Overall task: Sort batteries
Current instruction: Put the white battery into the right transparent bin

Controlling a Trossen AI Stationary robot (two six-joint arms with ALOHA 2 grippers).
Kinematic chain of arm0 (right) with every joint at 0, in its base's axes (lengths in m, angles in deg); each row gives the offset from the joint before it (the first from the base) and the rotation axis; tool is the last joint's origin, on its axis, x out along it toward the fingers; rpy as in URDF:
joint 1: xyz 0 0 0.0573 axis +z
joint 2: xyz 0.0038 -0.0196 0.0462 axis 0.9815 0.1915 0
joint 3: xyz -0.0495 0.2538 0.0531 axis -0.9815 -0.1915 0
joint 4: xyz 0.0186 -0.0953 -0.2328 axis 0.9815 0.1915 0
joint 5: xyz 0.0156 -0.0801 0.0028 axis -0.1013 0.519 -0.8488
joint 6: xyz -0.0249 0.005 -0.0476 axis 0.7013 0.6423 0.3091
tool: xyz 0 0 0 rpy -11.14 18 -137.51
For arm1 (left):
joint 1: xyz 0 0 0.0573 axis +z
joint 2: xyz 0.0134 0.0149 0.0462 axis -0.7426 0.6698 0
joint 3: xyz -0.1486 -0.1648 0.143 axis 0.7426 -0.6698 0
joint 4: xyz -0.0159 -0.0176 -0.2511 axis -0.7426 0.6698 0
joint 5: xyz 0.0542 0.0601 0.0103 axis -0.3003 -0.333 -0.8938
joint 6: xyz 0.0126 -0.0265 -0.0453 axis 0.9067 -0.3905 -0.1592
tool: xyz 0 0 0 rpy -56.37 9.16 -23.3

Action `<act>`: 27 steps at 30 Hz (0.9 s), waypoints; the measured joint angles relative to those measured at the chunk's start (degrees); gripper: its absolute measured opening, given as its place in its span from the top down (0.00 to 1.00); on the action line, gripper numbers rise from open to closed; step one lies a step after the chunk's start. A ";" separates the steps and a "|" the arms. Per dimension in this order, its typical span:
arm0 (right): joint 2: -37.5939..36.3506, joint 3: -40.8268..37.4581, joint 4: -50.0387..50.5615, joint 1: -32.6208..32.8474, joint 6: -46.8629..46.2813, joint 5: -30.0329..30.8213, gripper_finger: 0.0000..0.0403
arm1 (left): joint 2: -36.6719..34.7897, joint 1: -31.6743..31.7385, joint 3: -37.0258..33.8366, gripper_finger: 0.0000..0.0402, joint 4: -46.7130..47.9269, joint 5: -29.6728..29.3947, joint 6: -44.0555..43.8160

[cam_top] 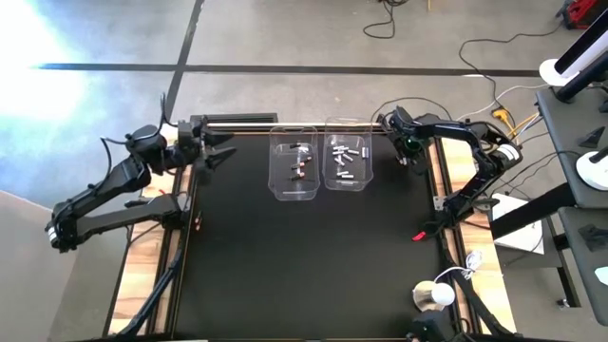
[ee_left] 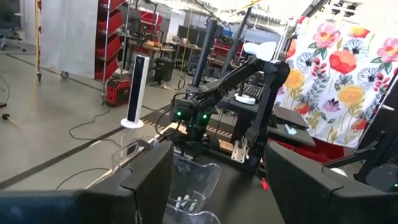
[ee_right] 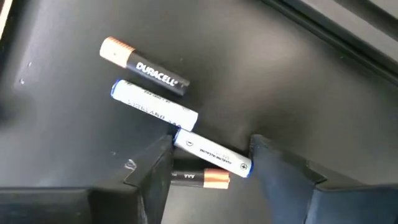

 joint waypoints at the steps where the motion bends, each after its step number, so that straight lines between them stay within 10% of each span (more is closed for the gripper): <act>1: -0.01 -0.04 0.01 0.00 -0.36 0.00 0.51 | 0.14 0.00 0.00 0.43 0.00 0.00 0.00; 27: -1.65 -0.36 3.43 0.15 6.43 -3.99 0.58 | 0.15 0.00 0.02 0.43 0.04 0.10 1.77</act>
